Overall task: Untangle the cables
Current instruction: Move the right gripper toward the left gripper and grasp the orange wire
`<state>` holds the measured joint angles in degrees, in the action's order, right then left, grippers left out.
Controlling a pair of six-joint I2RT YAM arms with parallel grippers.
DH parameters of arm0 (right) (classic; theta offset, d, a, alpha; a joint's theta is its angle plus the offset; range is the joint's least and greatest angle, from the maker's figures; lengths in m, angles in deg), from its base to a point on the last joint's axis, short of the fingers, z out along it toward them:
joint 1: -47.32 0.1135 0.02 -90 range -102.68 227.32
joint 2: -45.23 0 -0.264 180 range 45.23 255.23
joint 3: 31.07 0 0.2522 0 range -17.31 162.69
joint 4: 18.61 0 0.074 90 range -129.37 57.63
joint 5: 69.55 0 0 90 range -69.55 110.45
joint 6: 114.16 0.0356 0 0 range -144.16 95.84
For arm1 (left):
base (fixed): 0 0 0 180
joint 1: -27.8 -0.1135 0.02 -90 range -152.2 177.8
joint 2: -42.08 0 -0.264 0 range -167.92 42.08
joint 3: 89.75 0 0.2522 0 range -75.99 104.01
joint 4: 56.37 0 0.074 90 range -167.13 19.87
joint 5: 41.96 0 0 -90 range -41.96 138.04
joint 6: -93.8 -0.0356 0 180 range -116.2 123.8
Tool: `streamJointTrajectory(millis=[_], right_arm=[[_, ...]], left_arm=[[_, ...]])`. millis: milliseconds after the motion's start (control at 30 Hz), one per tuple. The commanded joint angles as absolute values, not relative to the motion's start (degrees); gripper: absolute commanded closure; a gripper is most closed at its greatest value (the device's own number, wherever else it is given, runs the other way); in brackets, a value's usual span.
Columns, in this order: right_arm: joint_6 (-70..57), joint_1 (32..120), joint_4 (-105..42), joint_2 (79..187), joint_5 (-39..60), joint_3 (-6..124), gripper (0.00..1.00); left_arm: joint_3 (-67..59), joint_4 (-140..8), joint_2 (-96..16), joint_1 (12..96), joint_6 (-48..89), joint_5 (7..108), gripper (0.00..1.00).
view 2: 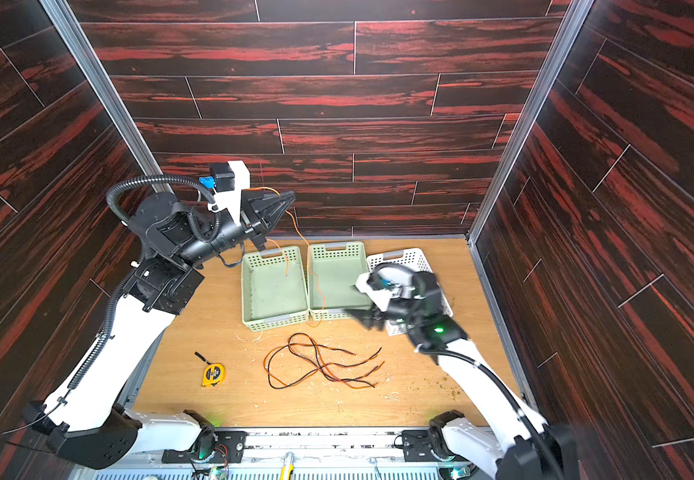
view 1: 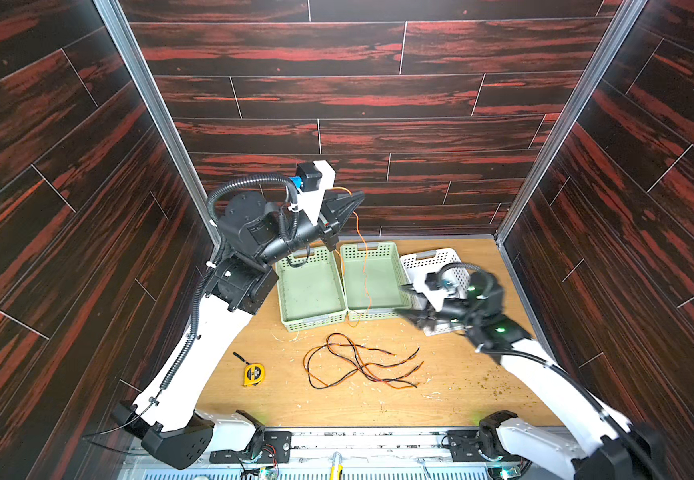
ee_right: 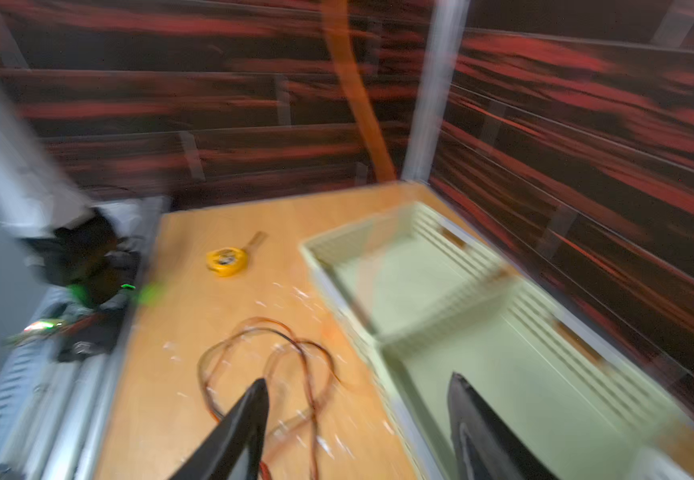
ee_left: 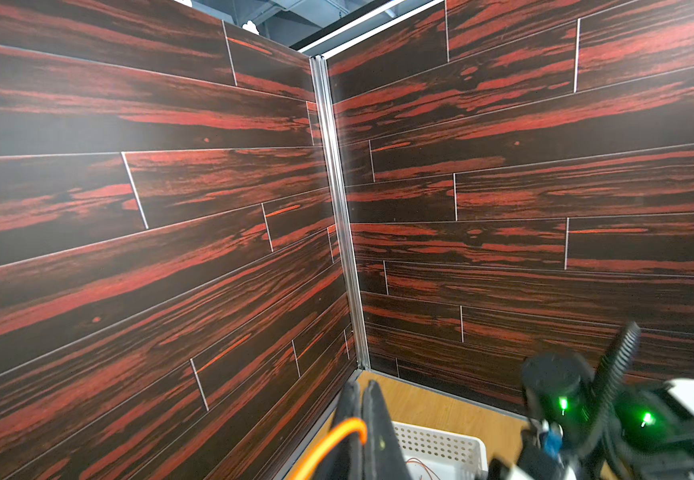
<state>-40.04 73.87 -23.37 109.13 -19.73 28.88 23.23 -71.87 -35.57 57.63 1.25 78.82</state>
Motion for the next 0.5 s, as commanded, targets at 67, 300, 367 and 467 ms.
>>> streamJointTrajectory(millis=[67, 300, 367, 467], right_arm=[[-33.8, 78.1, -5.4, 116.6, -21.4, 29.1, 0.31], [-23.4, 79.1, 8.8, 123.6, -20.8, 29.3, 0.36], [-21.4, 79.6, 10.1, 125.4, -18.8, 30.5, 0.4], [-21.2, 80.3, 6.6, 127.6, -15.9, 33.8, 0.47]], left_arm=[[22.8, -70.9, -35.1, 59.1, -0.1, 78.4, 1.0], [22.2, -71.8, -34.5, 60.1, -1.0, 77.8, 1.0], [22.0, -71.7, -34.5, 60.2, -1.0, 77.9, 1.0], [22.2, -71.5, -34.6, 60.4, -0.8, 78.4, 1.0]])
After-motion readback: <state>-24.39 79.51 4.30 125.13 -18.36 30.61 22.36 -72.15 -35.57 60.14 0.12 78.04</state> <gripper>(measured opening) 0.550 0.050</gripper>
